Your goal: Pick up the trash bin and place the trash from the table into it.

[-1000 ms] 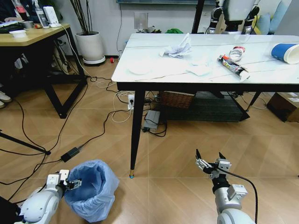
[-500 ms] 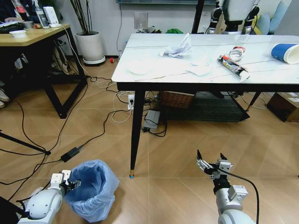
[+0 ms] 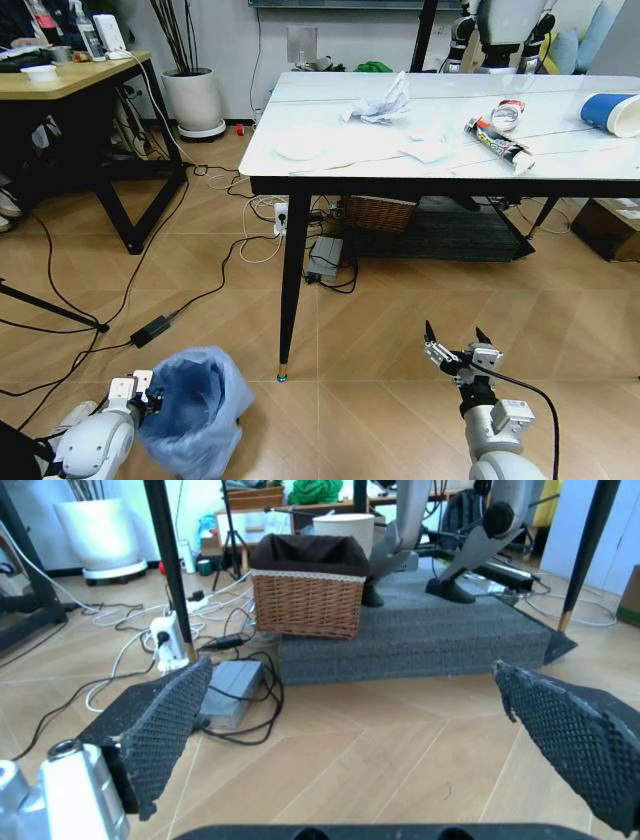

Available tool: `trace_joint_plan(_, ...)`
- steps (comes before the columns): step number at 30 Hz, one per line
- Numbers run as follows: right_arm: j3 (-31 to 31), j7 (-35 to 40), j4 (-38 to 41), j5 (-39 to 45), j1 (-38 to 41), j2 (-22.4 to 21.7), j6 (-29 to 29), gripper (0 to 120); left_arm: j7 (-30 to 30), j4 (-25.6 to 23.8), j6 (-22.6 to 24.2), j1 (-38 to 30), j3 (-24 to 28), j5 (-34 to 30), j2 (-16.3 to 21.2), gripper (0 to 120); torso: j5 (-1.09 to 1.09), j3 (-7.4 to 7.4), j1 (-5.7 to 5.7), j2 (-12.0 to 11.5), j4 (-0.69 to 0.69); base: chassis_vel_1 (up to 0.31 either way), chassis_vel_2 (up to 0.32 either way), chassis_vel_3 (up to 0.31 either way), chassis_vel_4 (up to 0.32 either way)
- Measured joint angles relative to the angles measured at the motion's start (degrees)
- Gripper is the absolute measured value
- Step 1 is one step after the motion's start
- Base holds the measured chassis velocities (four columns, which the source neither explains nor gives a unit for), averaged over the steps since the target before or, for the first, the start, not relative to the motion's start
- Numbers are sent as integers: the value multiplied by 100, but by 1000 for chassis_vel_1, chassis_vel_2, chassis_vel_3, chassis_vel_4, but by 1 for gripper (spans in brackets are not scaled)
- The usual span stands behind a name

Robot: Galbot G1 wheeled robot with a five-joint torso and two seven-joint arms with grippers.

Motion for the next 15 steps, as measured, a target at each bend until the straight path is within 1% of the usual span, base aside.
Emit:
trace_joint_plan(3, 1, 2, 21, -4, -24, 0, 33, 100, -53, -52, 12, 34, -16, -38, -11, 8, -1, 0, 0, 0, -1, 0, 0, 0, 0)
trace_joint_plan(4, 1, 2, 21, -4, -24, 0, 33, 100, -53, -52, 12, 34, -16, -38, -11, 8, -1, 0, 0, 0, -1, 0, 0, 0, 0)
trace_joint_plan(7, 2, 4, 42, -9, -49, 0, 49, 100, -134, -126, 21, 82, -28, -86, -42, 0, -1, 0, 0, 0, 0, 0, 0, 0, 0)
trace_joint_plan(13, 3, 9, 81, -17, -77, 0, 56, 100, -289, -317, 86, 192, -32, -190, -88, 0, -1, 1, 0, 0, -1, 0, 0, 0, 0)
trace_joint_plan(15, 7, 19, 108, -18, -86, 0, 55, 100, -375, -470, 115, 263, -27, -267, -94, 0, -3, 1, 1, 0, -1, 0, 0, 0, 0)
